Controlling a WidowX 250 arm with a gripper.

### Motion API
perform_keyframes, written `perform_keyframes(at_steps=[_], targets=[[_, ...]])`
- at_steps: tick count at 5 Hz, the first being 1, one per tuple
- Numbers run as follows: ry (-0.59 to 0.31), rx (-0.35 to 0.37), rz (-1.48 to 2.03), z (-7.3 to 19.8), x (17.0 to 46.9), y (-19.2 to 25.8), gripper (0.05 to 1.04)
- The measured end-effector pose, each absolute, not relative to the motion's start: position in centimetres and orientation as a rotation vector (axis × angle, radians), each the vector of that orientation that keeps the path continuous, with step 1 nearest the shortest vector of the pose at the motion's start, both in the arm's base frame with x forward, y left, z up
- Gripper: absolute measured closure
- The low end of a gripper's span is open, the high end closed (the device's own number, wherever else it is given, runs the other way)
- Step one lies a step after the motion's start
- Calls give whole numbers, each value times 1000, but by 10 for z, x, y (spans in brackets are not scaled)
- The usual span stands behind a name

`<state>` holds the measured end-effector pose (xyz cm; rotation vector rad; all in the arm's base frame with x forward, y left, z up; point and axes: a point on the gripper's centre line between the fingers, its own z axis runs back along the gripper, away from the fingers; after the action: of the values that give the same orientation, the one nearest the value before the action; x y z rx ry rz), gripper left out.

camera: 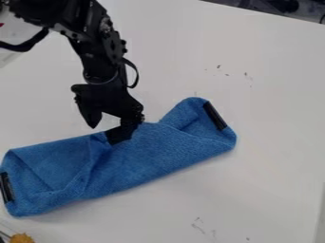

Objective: Unfold the cloth from the top left to the bottom right

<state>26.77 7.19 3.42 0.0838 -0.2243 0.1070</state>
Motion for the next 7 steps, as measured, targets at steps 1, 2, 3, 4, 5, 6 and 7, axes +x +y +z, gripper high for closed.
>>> perform_keyframes(at_steps=[1,2,3,4,5,6,7], targets=[[-243,51,120,31,269,76,138],[-224,21,111,18,268,77,425],[-224,15,95,17,274,80,727],[-213,12,79,17,274,80,940],[-199,38,85,24,272,77,1023],[-247,79,66,49,269,61,1031],[-269,68,79,62,247,41,1031]])
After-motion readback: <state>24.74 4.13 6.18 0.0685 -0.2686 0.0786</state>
